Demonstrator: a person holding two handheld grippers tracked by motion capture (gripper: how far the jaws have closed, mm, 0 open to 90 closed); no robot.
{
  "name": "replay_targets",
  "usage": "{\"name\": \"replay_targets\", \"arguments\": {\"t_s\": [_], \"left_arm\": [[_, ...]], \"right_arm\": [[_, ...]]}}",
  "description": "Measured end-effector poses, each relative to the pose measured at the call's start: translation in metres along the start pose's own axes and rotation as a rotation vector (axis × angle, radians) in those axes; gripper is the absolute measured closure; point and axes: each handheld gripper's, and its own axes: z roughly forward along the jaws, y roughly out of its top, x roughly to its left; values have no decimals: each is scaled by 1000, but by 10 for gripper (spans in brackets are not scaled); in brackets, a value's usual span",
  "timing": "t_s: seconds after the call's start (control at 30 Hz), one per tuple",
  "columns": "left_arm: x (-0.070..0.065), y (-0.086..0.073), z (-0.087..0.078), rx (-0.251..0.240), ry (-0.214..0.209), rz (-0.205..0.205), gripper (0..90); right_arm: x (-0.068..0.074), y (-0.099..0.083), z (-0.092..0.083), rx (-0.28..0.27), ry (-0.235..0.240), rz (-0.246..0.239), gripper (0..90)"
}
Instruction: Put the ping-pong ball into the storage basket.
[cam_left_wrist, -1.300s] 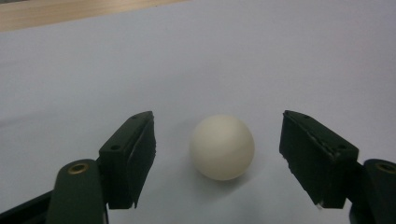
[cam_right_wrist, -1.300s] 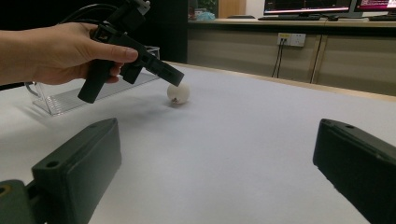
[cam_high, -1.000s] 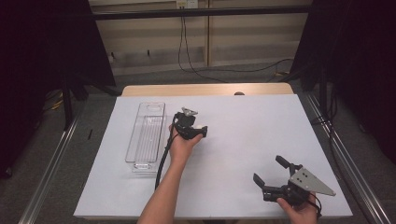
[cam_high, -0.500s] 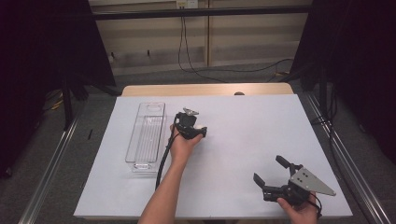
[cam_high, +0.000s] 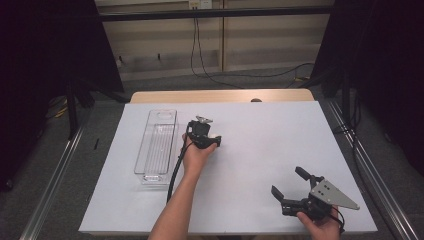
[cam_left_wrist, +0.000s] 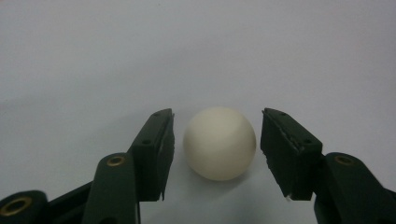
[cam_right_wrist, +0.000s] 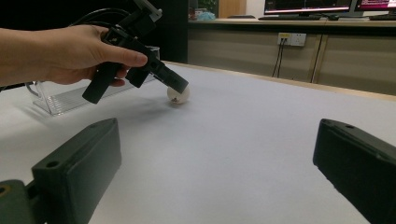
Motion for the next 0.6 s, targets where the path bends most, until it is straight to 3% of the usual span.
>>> {"name": "replay_targets", "arguments": {"t_s": [0.2,0.6], "left_arm": [[1,0,0,14,-4,22,447],[-1,-1,4,17,-4,3,463]], "right_arm": [[0,0,0,-1,-2,0,8],[0,0,0,-1,-2,2,8]]}}
